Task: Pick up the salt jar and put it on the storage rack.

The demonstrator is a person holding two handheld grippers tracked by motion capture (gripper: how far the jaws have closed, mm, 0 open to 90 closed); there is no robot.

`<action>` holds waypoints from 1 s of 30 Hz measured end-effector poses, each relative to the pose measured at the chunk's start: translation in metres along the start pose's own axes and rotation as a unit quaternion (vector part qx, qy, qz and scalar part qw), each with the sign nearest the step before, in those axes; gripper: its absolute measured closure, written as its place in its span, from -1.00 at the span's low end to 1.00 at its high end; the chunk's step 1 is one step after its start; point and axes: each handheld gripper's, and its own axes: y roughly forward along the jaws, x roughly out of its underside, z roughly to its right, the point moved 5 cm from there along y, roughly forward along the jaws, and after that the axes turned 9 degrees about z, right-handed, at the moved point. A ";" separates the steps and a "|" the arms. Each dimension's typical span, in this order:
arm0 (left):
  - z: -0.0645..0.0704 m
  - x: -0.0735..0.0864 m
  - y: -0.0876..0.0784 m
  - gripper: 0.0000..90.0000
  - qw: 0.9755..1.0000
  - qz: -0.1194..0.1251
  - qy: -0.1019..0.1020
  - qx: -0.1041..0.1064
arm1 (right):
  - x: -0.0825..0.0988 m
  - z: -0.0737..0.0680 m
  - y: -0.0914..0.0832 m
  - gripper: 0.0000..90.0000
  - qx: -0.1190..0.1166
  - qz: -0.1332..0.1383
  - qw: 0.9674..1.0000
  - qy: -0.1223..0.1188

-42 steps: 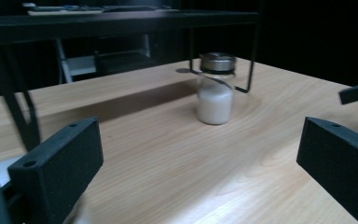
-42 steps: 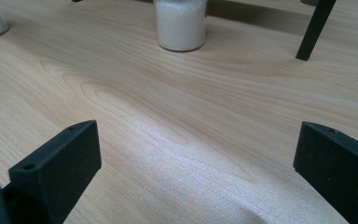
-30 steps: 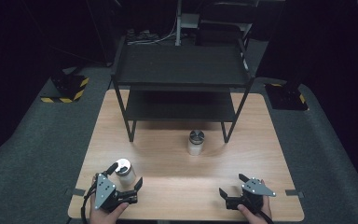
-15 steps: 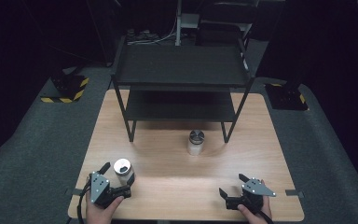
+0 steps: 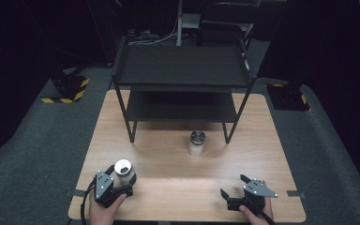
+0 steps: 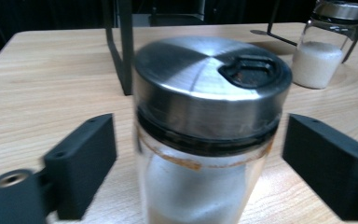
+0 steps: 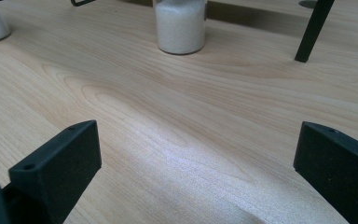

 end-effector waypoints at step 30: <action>0.002 0.002 0.000 -0.32 1.000 0.009 -0.012 -0.008 | 0.001 0.002 -0.001 -0.99 0.000 0.006 1.000 0.006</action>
